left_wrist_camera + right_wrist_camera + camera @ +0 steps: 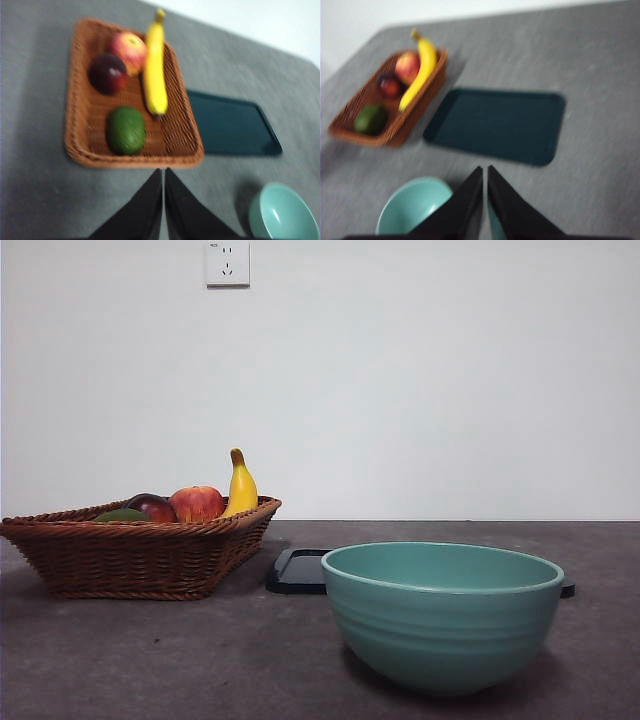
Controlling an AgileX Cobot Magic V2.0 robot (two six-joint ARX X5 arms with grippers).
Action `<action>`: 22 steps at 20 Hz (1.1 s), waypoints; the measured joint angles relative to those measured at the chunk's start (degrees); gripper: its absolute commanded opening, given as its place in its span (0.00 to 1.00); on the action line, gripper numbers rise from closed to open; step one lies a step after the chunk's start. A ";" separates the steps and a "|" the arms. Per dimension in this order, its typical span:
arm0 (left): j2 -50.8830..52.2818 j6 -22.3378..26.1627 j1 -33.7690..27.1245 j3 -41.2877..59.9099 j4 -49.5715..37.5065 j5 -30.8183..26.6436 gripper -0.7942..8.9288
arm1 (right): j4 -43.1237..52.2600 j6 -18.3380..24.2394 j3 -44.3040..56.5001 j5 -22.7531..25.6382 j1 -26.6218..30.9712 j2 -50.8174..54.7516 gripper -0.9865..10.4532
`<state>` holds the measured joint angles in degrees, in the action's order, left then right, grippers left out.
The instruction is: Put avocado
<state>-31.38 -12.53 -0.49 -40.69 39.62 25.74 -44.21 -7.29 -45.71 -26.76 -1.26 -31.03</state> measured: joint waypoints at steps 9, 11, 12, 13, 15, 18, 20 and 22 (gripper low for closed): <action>-13.44 10.60 5.40 -14.01 17.70 1.42 0.09 | -15.52 8.83 -13.00 -0.57 -9.44 -16.04 0.09; -13.94 11.72 6.54 -14.78 18.05 1.53 0.09 | -16.04 9.70 -13.55 -0.57 -12.61 -17.29 0.09; -13.94 11.91 6.86 -14.78 18.16 1.53 0.09 | -16.13 9.94 -13.55 -0.57 -13.79 -17.51 0.09; -13.94 12.04 7.15 -14.78 18.40 1.55 0.09 | -16.20 10.10 -13.55 -0.57 -14.93 -17.59 0.09; -13.94 12.11 7.17 -14.78 18.45 1.55 0.09 | -15.98 10.14 -13.55 -0.59 -16.09 -17.59 0.09; -13.94 12.24 7.17 -14.78 18.45 1.55 0.32 | -15.78 10.21 -13.55 -0.61 -16.35 -17.59 0.19; -13.94 12.26 7.17 -14.78 18.45 1.55 0.52 | -15.76 10.27 -13.55 -0.59 -16.35 -17.59 0.38; -13.94 12.52 7.17 -14.78 18.40 1.53 0.57 | -15.76 10.25 -13.55 -0.59 -16.35 -17.59 0.43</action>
<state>-45.32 -0.01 6.68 -55.46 58.02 27.27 -59.96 2.96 -59.27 -27.35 -17.61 -48.62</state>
